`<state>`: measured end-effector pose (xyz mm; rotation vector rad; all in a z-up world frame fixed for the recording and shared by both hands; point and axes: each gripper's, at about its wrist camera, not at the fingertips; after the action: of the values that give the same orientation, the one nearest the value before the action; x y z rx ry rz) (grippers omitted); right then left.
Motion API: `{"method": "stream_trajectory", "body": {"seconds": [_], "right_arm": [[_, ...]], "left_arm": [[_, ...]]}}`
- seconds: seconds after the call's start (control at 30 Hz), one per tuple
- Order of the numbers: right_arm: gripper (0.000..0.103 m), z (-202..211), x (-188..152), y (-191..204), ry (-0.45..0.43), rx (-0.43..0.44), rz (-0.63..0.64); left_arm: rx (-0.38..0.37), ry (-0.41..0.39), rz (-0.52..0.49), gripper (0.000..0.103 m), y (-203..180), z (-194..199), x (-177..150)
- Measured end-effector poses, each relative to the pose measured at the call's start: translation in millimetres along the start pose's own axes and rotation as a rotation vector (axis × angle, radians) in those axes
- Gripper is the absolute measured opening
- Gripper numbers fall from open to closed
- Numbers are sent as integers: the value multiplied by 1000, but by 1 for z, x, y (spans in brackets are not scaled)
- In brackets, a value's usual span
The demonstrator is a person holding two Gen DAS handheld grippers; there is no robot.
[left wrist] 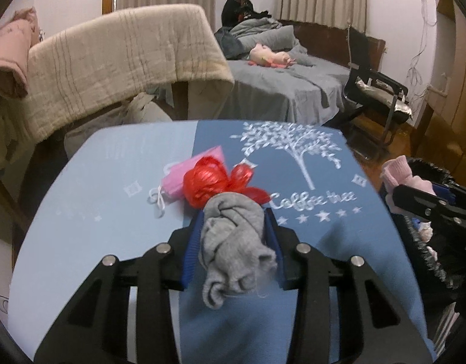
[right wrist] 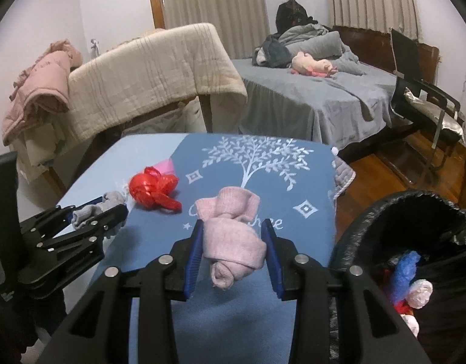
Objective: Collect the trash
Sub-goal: 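Grasp the pink sock with the right gripper while the left grasps the grey sock, then carry the pink and grey socks over the bin with both grippers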
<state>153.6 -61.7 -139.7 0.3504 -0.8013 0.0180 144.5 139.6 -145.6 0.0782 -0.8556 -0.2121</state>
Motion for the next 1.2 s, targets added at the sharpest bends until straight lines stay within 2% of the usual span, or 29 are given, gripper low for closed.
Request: {"method": "stream_trajectory", "body": {"seconds": [0.63,1.2], "right_arm": [[38,87,15,-39,-139,-57,-52],[38,144,8,-124,-218,-198,-156]], "left_arm": [[-54,-110,-54,38,-62,57,37],[-187,-167,-166,38,-147,71,58]]}}
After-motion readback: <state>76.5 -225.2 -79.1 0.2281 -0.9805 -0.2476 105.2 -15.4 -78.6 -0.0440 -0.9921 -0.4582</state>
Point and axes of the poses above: each gripper's, at about its wrist camera, not at the fingertips, and z roughly against the way its jaws point, y to its left, x to its top, and after that the axes turned 14 degrees about -z, right-handed
